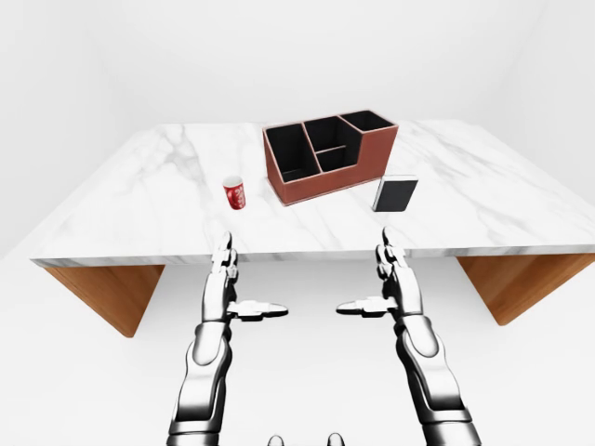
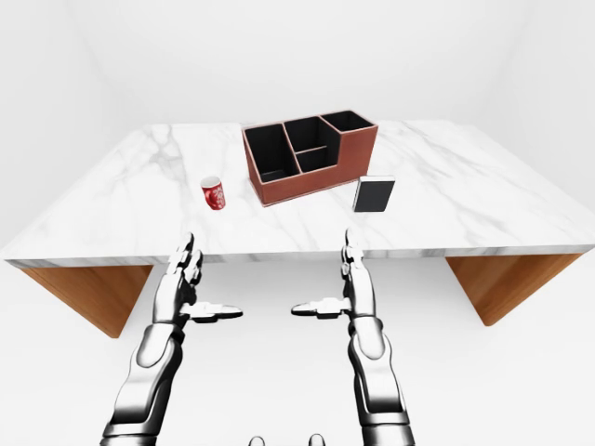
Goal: Pick up the book and place it in the left compartment of the caddy.
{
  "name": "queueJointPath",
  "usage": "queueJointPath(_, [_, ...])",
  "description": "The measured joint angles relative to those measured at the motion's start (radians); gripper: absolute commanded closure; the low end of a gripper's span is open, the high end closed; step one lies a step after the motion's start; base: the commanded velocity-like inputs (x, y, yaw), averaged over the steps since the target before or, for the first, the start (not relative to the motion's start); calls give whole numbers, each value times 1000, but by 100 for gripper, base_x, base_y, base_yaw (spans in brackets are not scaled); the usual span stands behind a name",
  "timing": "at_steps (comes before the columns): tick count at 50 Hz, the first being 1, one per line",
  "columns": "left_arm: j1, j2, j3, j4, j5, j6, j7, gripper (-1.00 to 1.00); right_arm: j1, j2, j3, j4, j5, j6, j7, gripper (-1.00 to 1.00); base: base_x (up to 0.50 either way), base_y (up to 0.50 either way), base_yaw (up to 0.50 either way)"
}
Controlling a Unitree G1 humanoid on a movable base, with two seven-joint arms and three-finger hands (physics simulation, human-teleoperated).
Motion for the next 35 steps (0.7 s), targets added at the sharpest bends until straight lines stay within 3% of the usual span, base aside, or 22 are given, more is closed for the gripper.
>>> queueJointPath(19, [6, 16, 29, -41, -28, 27, -47, -100, -1, -7, -1, -25, -27, 7, 38, -100, 0, 0, 0])
queueJointPath(25, [-3, 26, 44, -73, -24, 47, -61, -100, -8, -11, -4, -56, -30, 29, 51, -100, 0, 0, 0])
queueJointPath(30, [-15, 33, 58, -112, -34, 84, -76, -100, -19, -16, -10, -94, -29, 61, 66, -100, 0, 0, 0])
queueJointPath(35, [-31, 40, 73, -150, -50, 84, -88, -100, -34, -22, -19, -129, -28, 90, 80, -100, 0, 0, 0])
